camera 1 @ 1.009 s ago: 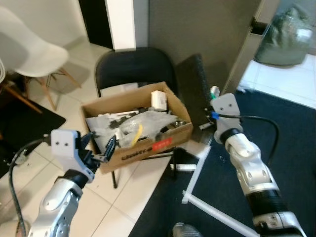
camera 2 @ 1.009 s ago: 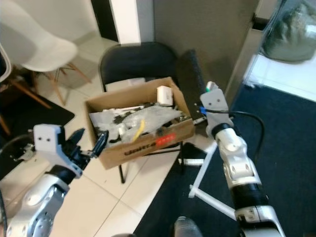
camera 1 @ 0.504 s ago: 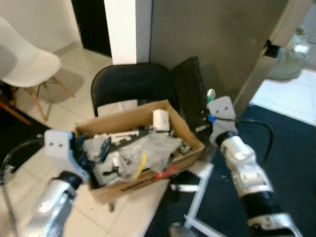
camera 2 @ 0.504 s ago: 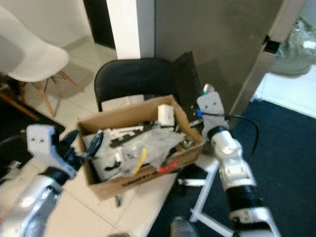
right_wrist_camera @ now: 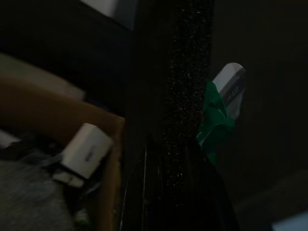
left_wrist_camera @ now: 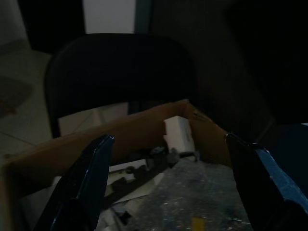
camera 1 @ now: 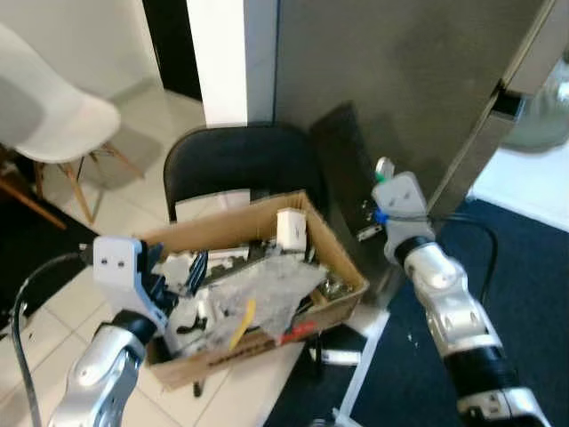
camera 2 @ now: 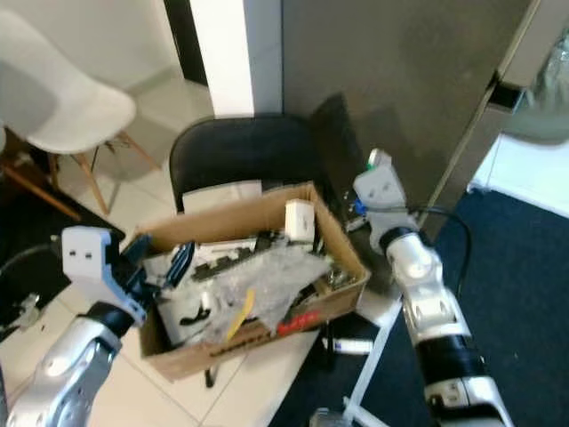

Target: Picking trash to rubbish bin

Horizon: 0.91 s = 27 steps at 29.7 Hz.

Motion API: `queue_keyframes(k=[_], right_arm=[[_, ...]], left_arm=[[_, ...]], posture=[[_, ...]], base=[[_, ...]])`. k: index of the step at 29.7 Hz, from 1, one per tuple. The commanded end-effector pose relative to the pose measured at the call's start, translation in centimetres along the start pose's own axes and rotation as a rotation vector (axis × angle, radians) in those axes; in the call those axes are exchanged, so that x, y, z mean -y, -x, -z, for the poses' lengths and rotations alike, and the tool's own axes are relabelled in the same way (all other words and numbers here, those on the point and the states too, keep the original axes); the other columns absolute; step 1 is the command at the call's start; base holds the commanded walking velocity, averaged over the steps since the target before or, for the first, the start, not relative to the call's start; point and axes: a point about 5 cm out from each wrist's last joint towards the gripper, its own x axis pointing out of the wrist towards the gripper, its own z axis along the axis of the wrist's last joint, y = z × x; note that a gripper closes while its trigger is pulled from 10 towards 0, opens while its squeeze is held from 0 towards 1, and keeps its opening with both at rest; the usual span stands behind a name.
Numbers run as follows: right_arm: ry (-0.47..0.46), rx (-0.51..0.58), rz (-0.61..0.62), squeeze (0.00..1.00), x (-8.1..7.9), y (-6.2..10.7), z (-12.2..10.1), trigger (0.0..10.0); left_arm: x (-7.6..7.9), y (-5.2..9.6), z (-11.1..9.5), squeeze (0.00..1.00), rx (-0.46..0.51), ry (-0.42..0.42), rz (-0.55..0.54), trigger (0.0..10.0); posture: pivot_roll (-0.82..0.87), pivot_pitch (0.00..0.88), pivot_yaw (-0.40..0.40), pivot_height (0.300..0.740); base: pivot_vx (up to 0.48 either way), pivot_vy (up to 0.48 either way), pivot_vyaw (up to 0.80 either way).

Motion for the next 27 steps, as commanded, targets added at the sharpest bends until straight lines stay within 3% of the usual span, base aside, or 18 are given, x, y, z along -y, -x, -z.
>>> queue_keyframes(k=[1, 2, 4, 5, 7, 10, 18, 22, 27], right_arm=[[0.041, 0.038, -0.097, 0.0, -1.8, -0.5, -1.1, 10.0], [0.047, 0.04, -0.116, 0.0, -2.2, -0.6, -1.2, 10.0], [0.102, 0.028, -0.291, 0.0, -5.1, -0.9, -1.6, 10.0], [0.102, 0.028, -0.291, 0.0, -5.1, -0.9, -1.6, 10.0], [0.206, -0.009, -0.501, 0.0, -8.0, -0.3, -1.4, 10.0], [0.224, -0.014, -0.569, 0.0, -8.7, 0.1, -1.4, 10.0], [0.186, 0.024, -0.534, 0.0, -9.9, -0.6, -2.8, 10.0], [0.085, 0.048, -0.469, 0.0, -10.8, -2.0, -4.4, 10.0], [0.091, 0.031, -0.393, 0.0, -11.0, -3.9, -5.1, 10.0]], left_arm=[[0.1, 0.1, 0.0, 0.0, -0.001, 0.008, -0.006, 10.0], [0.1, 0.1, 0.0, 0.0, 0.0, 0.008, -0.006, 10.0], [0.1, 0.2, 0.0, 0.0, 0.0, 0.008, -0.012, 10.0], [0.1, 0.2, 0.0, 0.0, 0.0, 0.008, -0.012, 10.0], [0.1, 0.2, 0.1, 0.0, 0.003, 0.01, -0.018, 10.0], [0.1, 0.2, 0.1, 0.0, 0.004, 0.011, -0.019, 10.0], [0.3, 0.1, 0.1, 0.0, 0.009, 0.014, -0.019, 10.0], [0.4, -0.1, 0.0, 0.0, 0.011, 0.015, -0.018, 10.0], [0.5, -0.2, -0.1, 0.0, 0.018, 0.014, -0.019, 10.0]], posture=[[-0.05, 0.0, -0.019, 0.74], [-0.05, 0.0, -0.019, 0.74], [-0.04, 0.0, -0.026, 0.74], [-0.04, 0.0, -0.026, 0.74], [-0.03, 0.0, -0.036, 0.74], [-0.02, 0.0, -0.04, 0.74], [-0.04, 0.0, -0.042, 0.74], [-0.03, 0.0, -0.046, 0.74], [-0.01, 0.0, -0.06, 0.74]], base=[[0.0, 0.0, 0.0], [0.0, 0.0, 0.0], [0.0, 0.0, 0.0], [0.0, 0.0, 0.0], [0.0, 0.0, 0.0], [0.0, 0.0, 0.0], [0.0, 0.0, 0.0], [0.0, 0.0, 0.0], [0.0, 0.0, 0.0]])
